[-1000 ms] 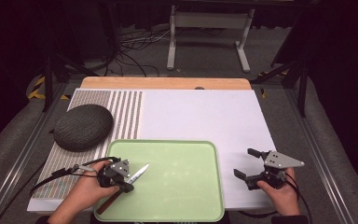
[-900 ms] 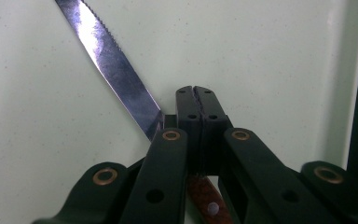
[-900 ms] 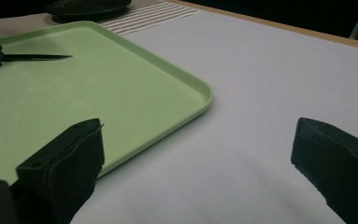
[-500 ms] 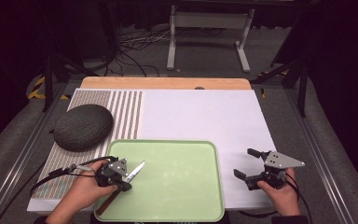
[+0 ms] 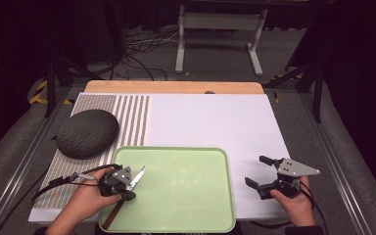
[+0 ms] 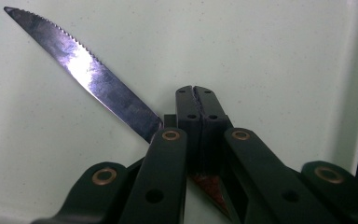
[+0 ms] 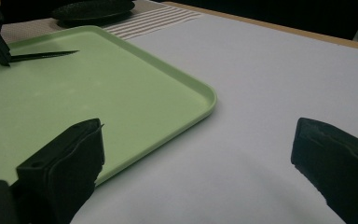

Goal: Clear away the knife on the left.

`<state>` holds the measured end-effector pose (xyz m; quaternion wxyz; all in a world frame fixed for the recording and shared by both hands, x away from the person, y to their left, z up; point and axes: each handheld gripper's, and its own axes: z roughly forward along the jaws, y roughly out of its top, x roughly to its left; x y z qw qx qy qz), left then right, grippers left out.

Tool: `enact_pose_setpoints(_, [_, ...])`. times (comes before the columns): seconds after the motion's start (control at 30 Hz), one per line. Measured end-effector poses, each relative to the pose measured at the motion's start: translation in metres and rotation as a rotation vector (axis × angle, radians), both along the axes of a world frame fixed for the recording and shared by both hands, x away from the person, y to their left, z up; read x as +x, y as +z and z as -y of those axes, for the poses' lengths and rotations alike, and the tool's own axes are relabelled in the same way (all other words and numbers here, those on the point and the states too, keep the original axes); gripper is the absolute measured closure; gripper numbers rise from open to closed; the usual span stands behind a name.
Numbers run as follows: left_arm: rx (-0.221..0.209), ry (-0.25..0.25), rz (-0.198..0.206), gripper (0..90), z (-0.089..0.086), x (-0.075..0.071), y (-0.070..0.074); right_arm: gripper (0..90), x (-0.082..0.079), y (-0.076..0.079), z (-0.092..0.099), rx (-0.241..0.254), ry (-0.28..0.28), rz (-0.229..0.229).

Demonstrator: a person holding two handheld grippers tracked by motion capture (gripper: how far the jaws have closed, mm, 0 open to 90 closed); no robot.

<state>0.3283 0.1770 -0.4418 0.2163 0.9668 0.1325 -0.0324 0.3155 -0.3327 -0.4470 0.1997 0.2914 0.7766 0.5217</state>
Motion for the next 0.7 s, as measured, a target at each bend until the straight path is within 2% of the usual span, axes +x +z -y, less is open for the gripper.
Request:
enact_pose_setpoints(0.17, [0.013, 0.012, 0.007, 89.9, -0.0016, -0.0003, 0.0008, 3.2, 0.0001, 0.0000, 0.0002, 0.002, -0.001, -0.001])
enact_pose_setpoints(0.7, [0.044, 0.009, -0.011, 90.0, -0.0081, -0.0010, 0.0022, 3.2, 0.0003, -0.0004, 0.0006, 0.002, -0.001, -0.002])
